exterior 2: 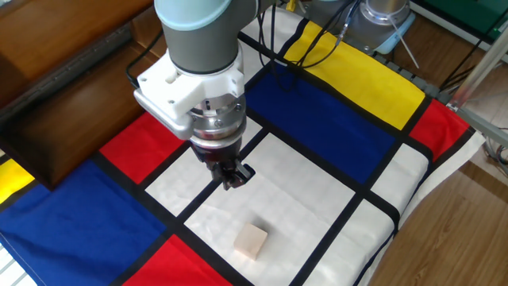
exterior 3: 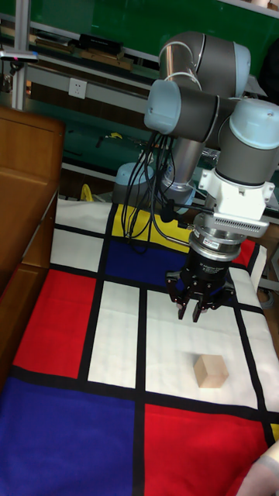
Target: Put the object on the shelf
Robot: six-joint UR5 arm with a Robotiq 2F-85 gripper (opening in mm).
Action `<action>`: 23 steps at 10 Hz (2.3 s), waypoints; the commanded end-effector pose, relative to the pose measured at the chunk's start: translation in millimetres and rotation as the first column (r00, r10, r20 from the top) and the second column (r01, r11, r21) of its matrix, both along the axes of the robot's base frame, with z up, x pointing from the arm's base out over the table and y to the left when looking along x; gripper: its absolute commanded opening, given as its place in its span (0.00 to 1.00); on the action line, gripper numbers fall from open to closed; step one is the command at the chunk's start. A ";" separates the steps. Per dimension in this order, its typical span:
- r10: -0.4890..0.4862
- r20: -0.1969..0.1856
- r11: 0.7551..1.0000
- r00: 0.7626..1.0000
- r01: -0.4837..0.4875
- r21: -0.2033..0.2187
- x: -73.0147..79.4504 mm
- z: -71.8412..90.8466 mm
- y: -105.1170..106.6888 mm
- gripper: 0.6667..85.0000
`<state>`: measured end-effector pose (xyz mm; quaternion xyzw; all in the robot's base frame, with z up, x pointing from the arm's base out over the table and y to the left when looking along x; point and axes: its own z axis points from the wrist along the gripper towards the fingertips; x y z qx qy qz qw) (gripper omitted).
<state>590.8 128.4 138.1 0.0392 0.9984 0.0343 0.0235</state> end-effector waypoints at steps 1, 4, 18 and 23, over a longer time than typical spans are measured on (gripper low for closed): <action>-0.008 -0.004 1.000 1.000 0.008 0.007 -0.5 -0.2 1.6 0.34; 0.003 0.001 1.000 1.000 -0.003 0.020 1.2 -2.2 5.2 0.34; -0.003 0.021 0.992 1.000 0.000 0.127 6.2 2.5 32.7 0.03; -0.082 0.046 0.987 0.996 0.075 0.139 16.7 3.6 33.7 0.06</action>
